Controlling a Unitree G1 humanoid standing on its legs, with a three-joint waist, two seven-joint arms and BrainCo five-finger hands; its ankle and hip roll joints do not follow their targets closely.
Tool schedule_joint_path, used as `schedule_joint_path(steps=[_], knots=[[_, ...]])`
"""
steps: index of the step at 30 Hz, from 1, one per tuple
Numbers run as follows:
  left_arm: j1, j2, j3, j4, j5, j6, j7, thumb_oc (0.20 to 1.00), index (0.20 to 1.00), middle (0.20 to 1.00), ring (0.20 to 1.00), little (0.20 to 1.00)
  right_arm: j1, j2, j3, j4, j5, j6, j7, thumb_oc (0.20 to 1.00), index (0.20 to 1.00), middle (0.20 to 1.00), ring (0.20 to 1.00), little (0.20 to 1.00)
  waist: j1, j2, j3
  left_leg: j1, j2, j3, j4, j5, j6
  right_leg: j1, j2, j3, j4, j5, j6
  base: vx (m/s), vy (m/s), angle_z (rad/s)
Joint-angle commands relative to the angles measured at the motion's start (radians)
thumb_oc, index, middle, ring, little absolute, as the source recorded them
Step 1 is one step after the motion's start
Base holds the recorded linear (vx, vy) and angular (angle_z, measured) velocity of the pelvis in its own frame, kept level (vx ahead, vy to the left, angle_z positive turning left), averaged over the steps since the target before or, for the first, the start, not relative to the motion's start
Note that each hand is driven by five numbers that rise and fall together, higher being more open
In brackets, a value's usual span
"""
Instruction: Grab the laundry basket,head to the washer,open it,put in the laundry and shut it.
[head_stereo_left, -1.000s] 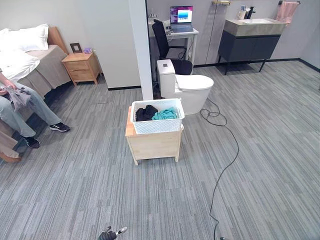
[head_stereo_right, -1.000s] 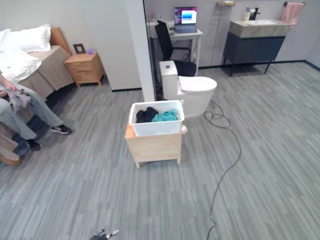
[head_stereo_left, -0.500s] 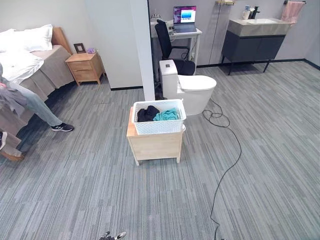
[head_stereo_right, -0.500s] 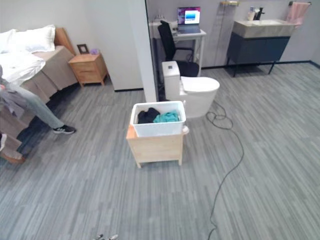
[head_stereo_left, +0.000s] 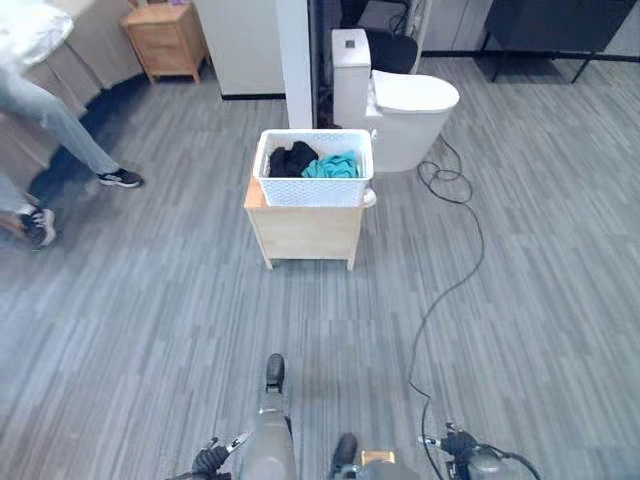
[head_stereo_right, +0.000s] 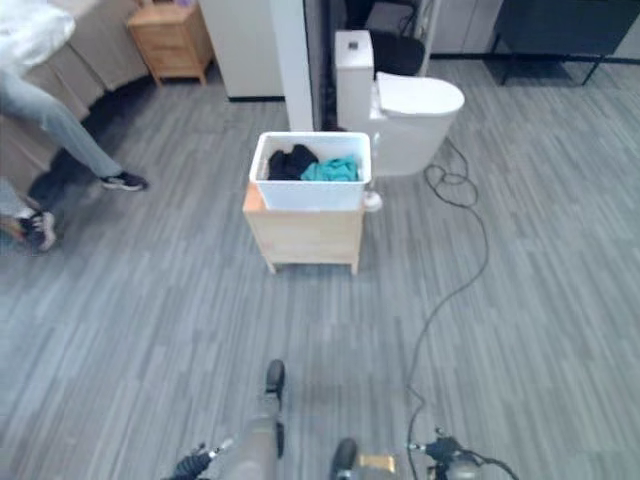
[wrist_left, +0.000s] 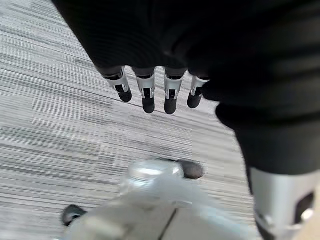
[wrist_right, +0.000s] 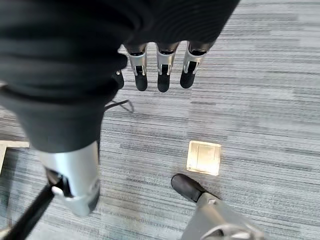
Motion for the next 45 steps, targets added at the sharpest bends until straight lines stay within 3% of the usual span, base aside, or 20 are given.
schedule_joint_path(steps=[1,2,3,5,7,8,10,12,16,19,20,21,23,25,26,28,33,35,40,45], knots=[[0.019,0.054,-0.019,-0.03,0.028,-0.027,0.005,1.0,1.0,1.0,1.0,1.0,0.067,-0.015,-0.009,-0.048,-0.008,-0.009,0.007,1.0,1.0,1.0,1.0,1.0,0.021,-0.071,-0.086,-0.097,-0.085,-0.01,0.198,0.006,0.096,0.169,-0.217,0.075,0.152,-0.032,0.124,0.32,0.148,-0.36],[0.019,0.053,-0.019,-0.029,0.028,-0.027,0.005,1.0,1.0,1.0,1.0,1.0,0.067,-0.015,-0.009,-0.048,-0.008,-0.009,0.007,1.0,1.0,1.0,1.0,1.0,0.021,-0.07,-0.088,-0.099,-0.084,-0.011,0.198,0.007,0.096,0.167,-0.216,0.075,0.151,-0.031,0.123,0.49,0.285,-0.22],[0.018,0.067,-0.02,-0.031,0.046,-0.02,-0.001,1.0,1.0,1.0,1.0,1.0,0.078,-0.017,-0.027,-0.045,-0.006,-0.004,0.014,1.0,1.0,1.0,1.0,1.0,0.007,-0.078,-0.088,-0.048,-0.126,0.006,0.212,-0.055,0.144,0.084,-0.263,0.107,0.388,0.135,0.135,0.46,0.305,-0.15],[0.017,0.085,-0.021,-0.059,0.042,-0.022,-0.006,1.0,1.0,1.0,1.0,1.0,0.08,-0.028,-0.04,-0.061,0.009,-0.009,0.016,1.0,1.0,1.0,1.0,1.0,-0.024,-0.058,-0.069,0.004,-0.15,0.001,0.198,-0.095,0.183,-0.022,-0.27,0.154,0.588,0.272,0.141,0.43,0.288,0.03],[0.01,0.095,-0.024,-0.082,0.037,-0.027,0.0,1.0,1.0,1.0,1.0,1.0,0.077,-0.031,-0.053,-0.077,0.021,-0.013,0.011,1.0,1.0,1.0,1.0,1.0,-0.04,-0.038,-0.052,0.076,-0.159,0.001,0.164,-0.121,0.202,-0.104,-0.308,0.119,0.664,0.304,0.16,0.37,0.174,0.53],[0.0,0.102,-0.024,-0.097,0.028,-0.029,0.006,1.0,1.0,1.0,1.0,1.0,0.075,-0.035,-0.063,-0.09,0.034,-0.017,0.007,1.0,1.0,1.0,1.0,1.0,-0.053,-0.025,-0.045,0.123,-0.154,-0.008,0.137,-0.129,0.203,-0.153,-0.323,0.087,0.658,0.261,0.141,0.53,0.156,0.36],[-0.008,0.113,-0.016,-0.131,0.003,-0.038,0.017,1.0,1.0,1.0,1.0,1.0,0.078,-0.048,-0.076,-0.108,0.053,-0.022,0.003,1.0,1.0,1.0,1.0,1.0,-0.077,-0.012,-0.026,0.192,-0.156,-0.022,0.112,-0.148,0.198,-0.226,-0.304,0.06,0.555,0.174,0.117,0.44,-0.005,-0.06],[-0.013,0.123,-0.002,-0.176,-0.023,-0.05,0.026,1.0,1.0,1.0,1.0,1.0,0.079,-0.061,-0.09,-0.129,0.074,-0.028,-0.006,1.0,1.0,1.0,1.0,1.0,-0.096,-0.015,-0.012,0.259,-0.159,-0.035,0.086,-0.179,0.18,-0.261,-0.28,0.049,0.351,0.145,0.119,0.45,-0.143,0.0],[-0.018,0.136,0.044,-0.243,-0.048,-0.076,0.041,1.0,1.0,1.0,1.0,1.0,0.105,-0.083,-0.127,-0.171,0.09,-0.034,-0.009,1.0,1.0,1.0,1.0,1.0,-0.137,-0.042,-0.008,0.368,-0.181,-0.067,0.062,-0.253,0.15,-0.306,-0.244,0.142,-0.038,0.252,0.183,0.45,-0.177,0.2],[-0.016,0.137,0.065,-0.25,-0.048,-0.081,0.05,1.0,1.0,1.0,1.0,1.0,0.127,-0.093,-0.136,-0.18,0.084,-0.033,-0.003,1.0,1.0,1.0,1.0,1.0,-0.153,-0.046,-0.015,0.421,-0.176,-0.077,0.068,-0.296,0.138,-0.316,-0.238,0.174,-0.073,0.283,0.196,0.47,-0.196,0.38],[-0.003,0.139,0.071,-0.276,-0.043,-0.086,0.046,1.0,1.0,1.0,1.0,1.0,0.171,-0.096,-0.144,-0.208,0.077,-0.032,0.014,1.0,1.0,1.0,1.0,1.0,-0.162,-0.063,-0.032,0.463,-0.158,-0.085,0.108,-0.329,0.113,-0.287,-0.239,0.178,-0.019,0.289,0.18,0.45,-0.286,0.25],[0.005,0.137,0.072,-0.269,-0.043,-0.085,0.044,1.0,1.0,1.0,1.0,1.0,0.18,-0.098,-0.141,-0.219,0.075,-0.034,0.022,1.0,1.0,1.0,1.0,1.0,-0.167,-0.065,-0.036,0.445,-0.136,-0.079,0.182,-0.305,0.096,-0.279,-0.236,0.168,0.009,0.288,0.168,0.57,-0.433,0.42],[0.016,0.129,0.07,-0.276,-0.071,-0.074,0.031,1.0,1.0,1.0,1.0,1.0,0.207,-0.108,-0.152,-0.236,0.094,-0.035,0.022,1.0,1.0,1.0,1.0,1.0,-0.167,-0.064,-0.021,0.315,-0.072,-0.078,0.508,-0.178,0.07,-0.229,-0.208,0.156,0.046,0.262,0.117,0.26,-0.359,0.91],[0.029,0.113,0.093,-0.288,-0.113,-0.072,0.036,1.0,1.0,1.0,1.0,1.0,0.206,-0.119,-0.143,-0.252,0.108,-0.041,0.017,1.0,1.0,1.0,1.0,1.0,-0.154,-0.068,-0.01,0.185,-0.066,-0.113,0.76,-0.108,0.081,-0.181,-0.172,0.135,0.04,0.226,0.069,0.16,-0.285,0.26],[0.032,0.109,0.103,-0.284,-0.126,-0.073,0.043,1.0,1.0,1.0,1.0,1.0,0.201,-0.123,-0.14,-0.264,0.109,-0.037,0.012,1.0,1.0,1.0,1.0,1.0,-0.148,-0.073,-0.006,0.149,-0.056,-0.115,0.805,-0.086,0.085,-0.161,-0.16,0.135,0.035,0.204,0.052,0.18,-0.221,-0.38],[0.035,0.111,0.096,-0.317,-0.128,-0.072,0.045,1.0,1.0,1.0,1.0,1.0,0.213,-0.13,-0.157,-0.325,0.127,-0.044,0.001,1.0,1.0,1.0,1.0,1.0,-0.144,-0.078,-0.005,0.125,0.011,-0.078,0.704,-0.067,0.084,-0.124,-0.146,0.129,0.029,0.168,0.04,0.24,-0.157,-0.38],[0.072,0.111,0.097,-0.428,-0.13,-0.085,0.051,1.0,1.0,1.0,1.0,1.0,0.221,-0.177,-0.188,-0.465,0.123,-0.074,-0.013,1.0,1.0,1.0,1.0,1.0,-0.129,-0.069,-0.007,0.151,0.075,-0.055,0.3,-0.078,0.051,-0.096,-0.148,0.126,0.039,0.116,0.061,0.2,0.037,-0.02],[0.082,0.112,0.106,-0.461,-0.126,-0.095,0.059,1.0,1.0,1.0,1.0,1.0,0.217,-0.224,-0.226,-0.622,0.097,-0.096,-0.03,1.0,1.0,1.0,1.0,1.0,-0.109,-0.038,-0.014,0.183,0.128,-0.164,-0.04,0.054,0.005,-0.067,-0.129,0.141,0.076,0.051,0.071,0.34,0.245,-0.19],[0.095,0.115,0.114,-0.505,-0.112,-0.098,0.063,1.0,1.0,1.0,1.0,1.0,0.22,-0.247,-0.244,-0.733,0.07,-0.101,-0.033,1.0,1.0,1.0,1.0,1.0,-0.107,-0.025,-0.016,0.194,0.139,-0.141,-0.036,0.053,-0.014,-0.042,-0.147,0.14,0.107,0.026,0.09,0.17,0.169,-0.13],[0.128,0.14,0.117,-0.609,-0.08,-0.096,0.061,1.0,1.0,1.0,1.0,1.0,0.195,-0.266,-0.265,-0.838,0.066,-0.1,-0.025,1.0,1.0,1.0,1.0,1.0,-0.085,-0.038,-0.029,0.188,0.084,-0.095,0.076,-0.038,0.0,0.011,-0.25,0.155,0.086,0.056,0.142,0.2,0.265,-0.02]])
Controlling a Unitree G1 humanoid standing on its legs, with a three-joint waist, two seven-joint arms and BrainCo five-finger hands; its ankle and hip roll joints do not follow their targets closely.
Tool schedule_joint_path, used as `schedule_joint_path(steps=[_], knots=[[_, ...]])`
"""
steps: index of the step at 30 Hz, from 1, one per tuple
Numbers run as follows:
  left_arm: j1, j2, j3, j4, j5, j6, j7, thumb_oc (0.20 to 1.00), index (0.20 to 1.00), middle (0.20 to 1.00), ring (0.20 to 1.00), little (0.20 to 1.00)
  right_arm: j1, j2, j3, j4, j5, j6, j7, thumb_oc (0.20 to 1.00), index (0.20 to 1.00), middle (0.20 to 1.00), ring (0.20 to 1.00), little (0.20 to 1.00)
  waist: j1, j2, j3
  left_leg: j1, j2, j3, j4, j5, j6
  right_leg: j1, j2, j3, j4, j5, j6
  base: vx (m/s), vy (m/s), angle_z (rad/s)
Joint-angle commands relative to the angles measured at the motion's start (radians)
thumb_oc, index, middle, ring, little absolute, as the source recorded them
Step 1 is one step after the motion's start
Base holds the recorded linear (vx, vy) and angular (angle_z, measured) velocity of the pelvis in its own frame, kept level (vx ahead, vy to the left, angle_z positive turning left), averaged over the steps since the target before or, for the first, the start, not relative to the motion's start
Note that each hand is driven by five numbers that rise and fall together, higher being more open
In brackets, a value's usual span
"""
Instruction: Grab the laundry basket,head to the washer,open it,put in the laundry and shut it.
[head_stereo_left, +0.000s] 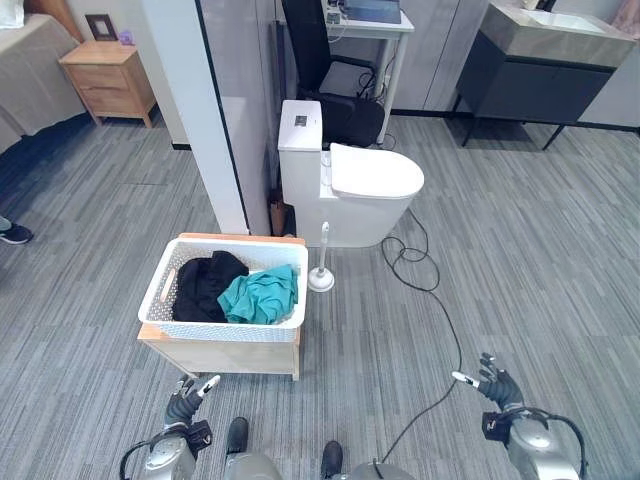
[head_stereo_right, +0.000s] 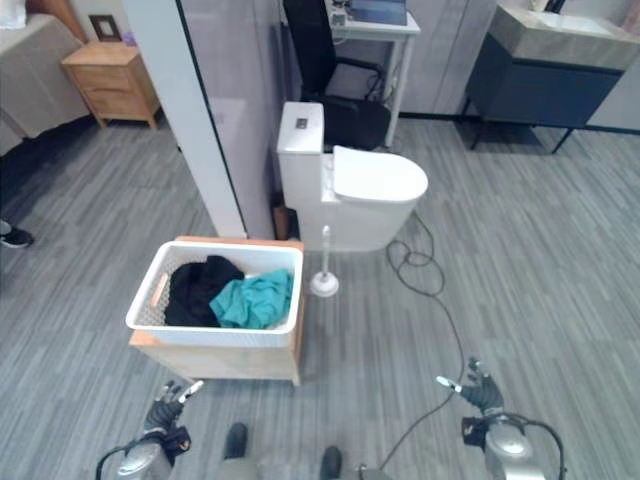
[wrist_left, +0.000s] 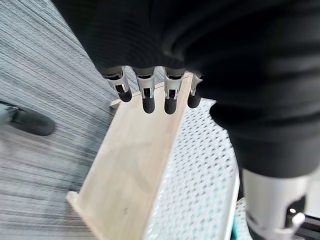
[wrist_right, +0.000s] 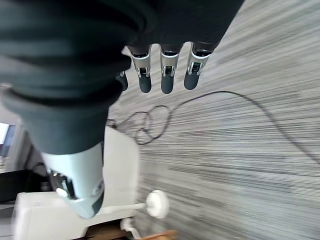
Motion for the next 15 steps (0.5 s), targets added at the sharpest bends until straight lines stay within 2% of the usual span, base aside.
schedule_joint_path(steps=[1,4,6,7,8,9,11,12,13,15], knots=[[0.005,0.076,0.013,-0.111,0.037,-0.057,0.02,1.0,1.0,1.0,1.0,1.0,-0.028,-0.032,-0.005,-0.067,-0.003,-0.049,-0.002,1.0,1.0,1.0,1.0,1.0,0.038,-0.054,-0.029,-0.104,-0.045,0.029,0.143,-0.054,0.039,0.028,-0.267,0.054,0.037,-0.06,0.173,0.16,0.31,-0.07],[0.002,0.101,0.01,-0.222,0.066,-0.054,0.031,1.0,1.0,1.0,1.0,1.0,-0.049,-0.037,-0.006,-0.089,-0.006,-0.042,-0.003,1.0,1.0,1.0,1.0,1.0,0.049,-0.066,-0.027,-0.14,-0.101,0.023,0.219,-0.122,0.06,0.034,-0.32,0.074,0.01,-0.029,0.196,0.11,0.314,-0.05],[-0.033,0.134,0.012,-0.318,0.124,-0.043,0.059,1.0,1.0,1.0,1.0,1.0,-0.087,-0.034,0.002,-0.08,-0.025,-0.031,-0.013,1.0,1.0,1.0,1.0,1.0,0.055,-0.077,-0.034,-0.189,-0.162,0.022,0.272,-0.177,0.098,0.008,-0.378,0.08,-0.004,0.017,0.219,0.06,0.444,0.04],[-0.06,0.152,0.016,-0.342,0.15,-0.041,0.077,1.0,1.0,1.0,1.0,1.0,-0.11,-0.029,0.013,-0.072,-0.029,-0.029,-0.018,1.0,1.0,1.0,1.0,1.0,0.057,-0.081,-0.032,-0.204,-0.18,0.023,0.285,-0.19,0.112,-0.013,-0.393,0.084,0.006,0.035,0.221,0.03,0.344,0.17],[-0.061,0.152,0.017,-0.342,0.151,-0.04,0.077,1.0,1.0,1.0,1.0,1.0,-0.112,-0.028,0.014,-0.071,-0.029,-0.029,-0.018,1.0,1.0,1.0,1.0,1.0,0.057,-0.082,-0.033,-0.207,-0.18,0.024,0.288,-0.191,0.113,-0.017,-0.394,0.085,0.007,0.034,0.222,-0.04,0.239,0.06],[-0.103,0.195,0.027,-0.403,0.223,-0.032,0.106,1.0,1.0,1.0,1.0,1.0,-0.15,-0.012,0.037,-0.05,-0.024,-0.027,-0.024,1.0,1.0,1.0,1.0,1.0,0.062,-0.084,-0.02,-0.216,-0.191,0.034,0.283,-0.198,0.132,-0.067,-0.394,0.084,0.043,0.06,0.213,-0.06,0.192,-0.07],[-0.118,0.214,0.046,-0.445,0.249,-0.03,0.123,1.0,1.0,1.0,1.0,1.0,-0.176,-0.002,0.054,-0.037,-0.022,-0.027,-0.025,1.0,1.0,1.0,1.0,1.0,0.07,-0.086,-0.007,-0.22,-0.193,0.048,0.28,-0.199,0.142,-0.098,-0.397,0.065,0.066,0.083,0.211,-0.05,0.177,-0.23],[-0.143,0.248,0.079,-0.521,0.284,-0.03,0.148,1.0,1.0,1.0,1.0,1.0,-0.222,0.014,0.095,-0.022,-0.018,-0.027,-0.02,1.0,1.0,1.0,1.0,1.0,0.09,-0.082,0.008,-0.212,-0.192,0.071,0.262,-0.201,0.147,-0.12,-0.411,-0.027,0.076,0.118,0.214,0.0,0.158,-0.39],[-0.162,0.262,0.091,-0.542,0.302,-0.023,0.156,1.0,1.0,1.0,1.0,1.0,-0.234,0.02,0.108,-0.021,-0.018,-0.02,-0.016,1.0,1.0,1.0,1.0,1.0,0.09,-0.082,0.013,-0.205,-0.199,0.075,0.247,-0.198,0.15,-0.13,-0.399,-0.045,0.067,0.117,0.21,0.0,0.19,-0.62],[-0.208,0.291,0.102,-0.564,0.33,-0.017,0.166,1.0,1.0,1.0,1.0,1.0,-0.261,0.011,0.128,-0.018,-0.025,-0.013,-0.014,1.0,1.0,1.0,1.0,1.0,0.084,-0.082,0.036,-0.191,-0.213,0.076,0.218,-0.192,0.154,-0.156,-0.359,-0.024,0.037,0.104,0.204,0.01,0.117,-0.37]])
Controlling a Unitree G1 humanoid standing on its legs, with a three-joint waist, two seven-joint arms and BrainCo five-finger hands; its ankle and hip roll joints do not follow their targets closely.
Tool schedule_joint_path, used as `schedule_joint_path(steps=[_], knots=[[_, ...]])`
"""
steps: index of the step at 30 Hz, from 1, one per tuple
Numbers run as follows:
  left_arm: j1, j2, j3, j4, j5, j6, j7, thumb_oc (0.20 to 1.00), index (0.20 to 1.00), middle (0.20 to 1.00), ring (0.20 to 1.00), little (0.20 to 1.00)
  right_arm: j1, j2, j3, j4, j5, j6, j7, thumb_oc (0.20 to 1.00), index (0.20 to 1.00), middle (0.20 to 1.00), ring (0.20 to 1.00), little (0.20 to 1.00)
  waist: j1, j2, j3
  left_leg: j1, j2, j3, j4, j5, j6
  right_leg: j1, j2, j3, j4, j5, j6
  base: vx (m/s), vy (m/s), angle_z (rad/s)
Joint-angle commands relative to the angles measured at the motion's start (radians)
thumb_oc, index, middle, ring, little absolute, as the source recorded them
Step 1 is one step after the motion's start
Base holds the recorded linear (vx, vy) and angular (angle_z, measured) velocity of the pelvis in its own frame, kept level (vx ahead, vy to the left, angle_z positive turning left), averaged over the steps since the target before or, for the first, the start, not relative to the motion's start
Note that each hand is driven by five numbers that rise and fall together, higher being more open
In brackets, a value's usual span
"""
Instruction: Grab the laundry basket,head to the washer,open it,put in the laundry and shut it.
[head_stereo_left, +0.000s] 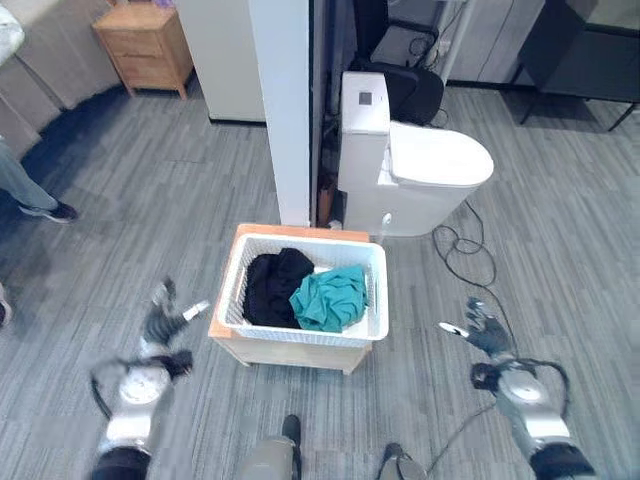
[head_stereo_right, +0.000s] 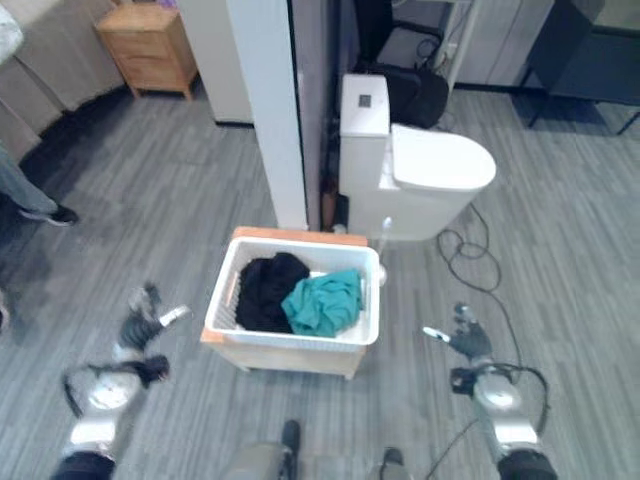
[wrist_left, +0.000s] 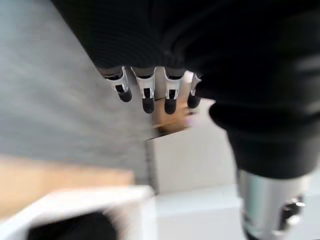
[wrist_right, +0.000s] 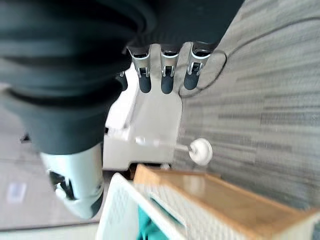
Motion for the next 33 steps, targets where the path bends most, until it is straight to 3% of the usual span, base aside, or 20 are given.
schedule_joint_path(steps=[1,4,7,8,16,24,33], knots=[[-0.068,0.031,0.018,-0.043,0.081,-0.023,0.041,1.0,1.0,1.0,1.0,1.0,-0.058,-0.05,0.004,-0.006,-0.008,-0.016,-0.015,1.0,1.0,1.0,1.0,1.0,-0.011,0.003,0.018,-0.062,0.039,-0.085,0.011,-0.051,-0.029,-0.044,0.007,0.066,-0.096,0.07,0.041,-0.07,0.084,-0.08],[-0.237,0.076,-0.068,0.034,0.069,0.007,0.038,1.0,1.0,1.0,1.0,1.0,-0.113,-0.076,0.036,-0.015,-0.004,-0.002,-0.026,1.0,1.0,1.0,1.0,1.0,-0.034,-0.001,0.081,-0.101,0.021,-0.09,0.024,-0.055,-0.033,-0.103,0.05,0.109,-0.123,0.062,0.041,-0.09,0.018,-0.01],[-0.449,0.128,-0.166,0.18,0.093,0.066,0.044,1.0,1.0,1.0,1.0,1.0,-0.16,-0.112,0.026,-0.052,0.001,0.009,-0.04,1.0,1.0,1.0,1.0,1.0,-0.056,-0.002,0.122,-0.183,-0.006,-0.118,0.053,-0.034,-0.043,-0.137,0.05,0.123,-0.133,0.099,0.046,-0.14,-0.03,0.37],[-0.541,0.154,-0.206,0.226,0.089,0.097,0.05,1.0,1.0,1.0,1.0,1.0,-0.21,-0.122,0.034,-0.04,0.011,0.015,-0.061,1.0,1.0,1.0,1.0,1.0,-0.055,-0.001,0.132,-0.214,0.002,-0.122,0.049,-0.016,-0.053,-0.146,0.04,0.076,-0.153,0.119,0.056,-0.13,-0.111,0.22],[-0.798,0.233,-0.329,0.411,0.149,0.191,0.083,1.0,1.0,1.0,1.0,1.0,-0.243,-0.11,0.014,-0.075,0.098,0.007,-0.098,1.0,1.0,1.0,1.0,1.0,-0.076,-0.007,0.164,-0.278,0.031,-0.148,0.021,0.022,-0.068,-0.206,0.051,0.065,-0.153,0.108,0.042,-0.03,-0.068,0.13],[-0.992,0.275,-0.418,0.528,0.206,0.241,0.133,1.0,1.0,1.0,1.0,1.0,-0.363,-0.113,0.079,-0.104,0.125,-0.005,-0.121,1.0,1.0,1.0,1.0,1.0,-0.074,0.003,0.198,-0.303,0.046,-0.15,-0.003,0.049,-0.081,-0.245,0.06,0.068,-0.148,0.101,0.035,-0.01,-0.051,0.03],[-1.015,0.266,-0.443,0.583,0.261,0.287,0.155,1.0,1.0,1.0,1.0,1.0,-0.397,-0.085,0.114,-0.166,0.123,-0.011,-0.131,1.0,1.0,1.0,1.0,1.0,-0.074,0.02,0.229,-0.31,0.054,-0.15,-0.018,0.061,-0.088,-0.274,0.064,0.071,-0.118,0.085,0.028,0.01,-0.038,0.03]])
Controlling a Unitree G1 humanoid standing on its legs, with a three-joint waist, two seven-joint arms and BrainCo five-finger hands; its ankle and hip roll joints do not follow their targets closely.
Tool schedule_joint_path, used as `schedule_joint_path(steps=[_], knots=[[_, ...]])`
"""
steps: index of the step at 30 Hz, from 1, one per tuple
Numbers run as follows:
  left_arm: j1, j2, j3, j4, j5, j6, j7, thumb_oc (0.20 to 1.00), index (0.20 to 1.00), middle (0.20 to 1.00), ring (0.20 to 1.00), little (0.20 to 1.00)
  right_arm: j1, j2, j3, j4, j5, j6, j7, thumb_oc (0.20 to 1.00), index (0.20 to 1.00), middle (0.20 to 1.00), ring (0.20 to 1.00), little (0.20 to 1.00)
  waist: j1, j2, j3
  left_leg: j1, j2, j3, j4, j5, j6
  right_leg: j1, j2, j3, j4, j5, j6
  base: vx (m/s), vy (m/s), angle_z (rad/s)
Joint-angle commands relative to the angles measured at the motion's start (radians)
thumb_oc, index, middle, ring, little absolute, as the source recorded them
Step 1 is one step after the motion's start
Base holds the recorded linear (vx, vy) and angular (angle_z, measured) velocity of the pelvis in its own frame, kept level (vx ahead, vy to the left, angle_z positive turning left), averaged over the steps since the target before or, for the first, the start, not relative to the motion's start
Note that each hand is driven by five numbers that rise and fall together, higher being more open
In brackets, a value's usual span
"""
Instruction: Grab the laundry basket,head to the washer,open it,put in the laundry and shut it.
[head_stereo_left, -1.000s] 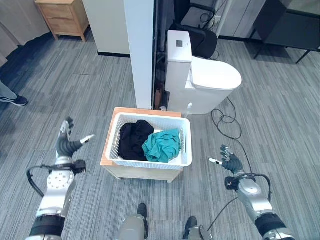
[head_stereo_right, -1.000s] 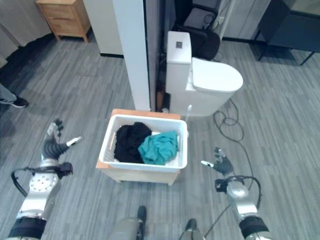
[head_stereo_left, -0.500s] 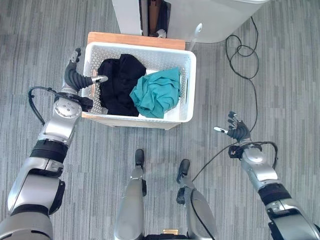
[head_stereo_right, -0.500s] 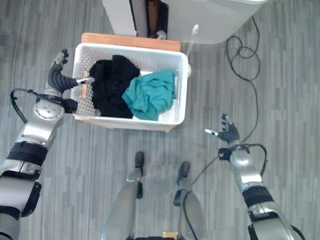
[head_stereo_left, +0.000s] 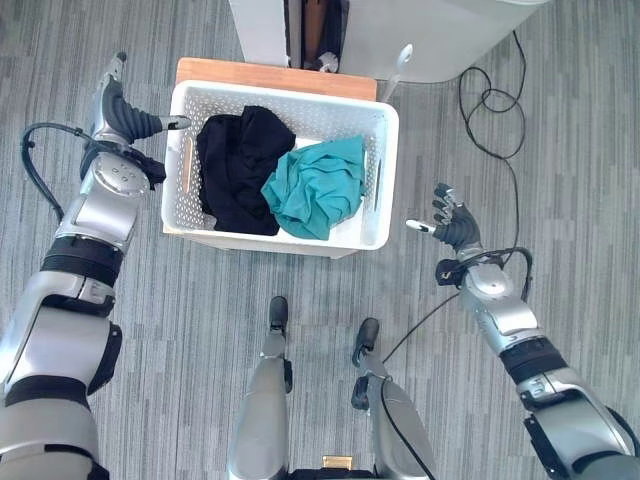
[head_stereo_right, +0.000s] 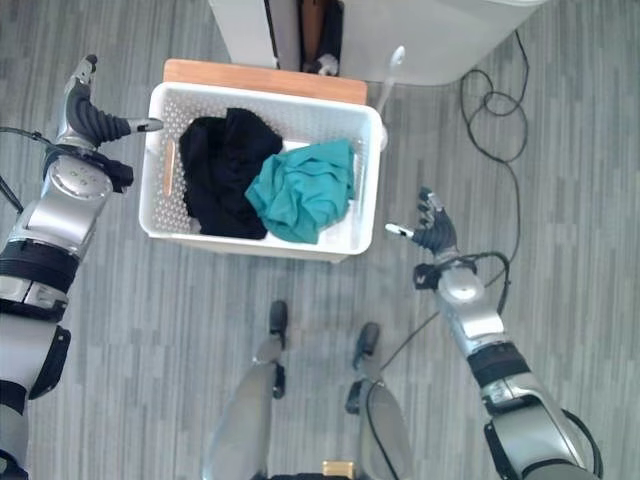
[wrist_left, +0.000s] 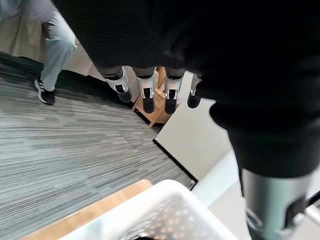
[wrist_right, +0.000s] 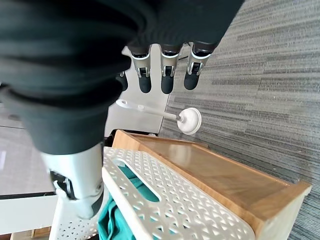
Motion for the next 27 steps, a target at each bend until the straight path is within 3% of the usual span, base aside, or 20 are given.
schedule_joint_path(steps=[1,27], knots=[[-0.032,0.03,0.024,0.074,0.086,0.012,0.05,1.0,1.0,1.0,1.0,1.0,0.016,-0.004,-0.002,-0.077,0.004,-0.052,-0.024,1.0,1.0,1.0,1.0,1.0,0.004,-0.021,-0.032,-0.022,-0.004,0.001,0.112,-0.147,-0.008,-0.07,-0.078,0.073,0.059,-0.031,0.046,0.03,-0.053,0.01],[-0.134,0.007,-0.055,0.183,0.147,0.064,0.052,1.0,1.0,1.0,1.0,1.0,-0.054,0.014,-0.017,-0.196,0.023,-0.106,-0.096,1.0,1.0,1.0,1.0,1.0,-0.026,-0.023,0.016,-0.122,0.006,0.006,0.145,-0.155,-0.015,-0.169,-0.068,0.078,0.085,-0.033,0.045,0.0,0.0,0.0]])
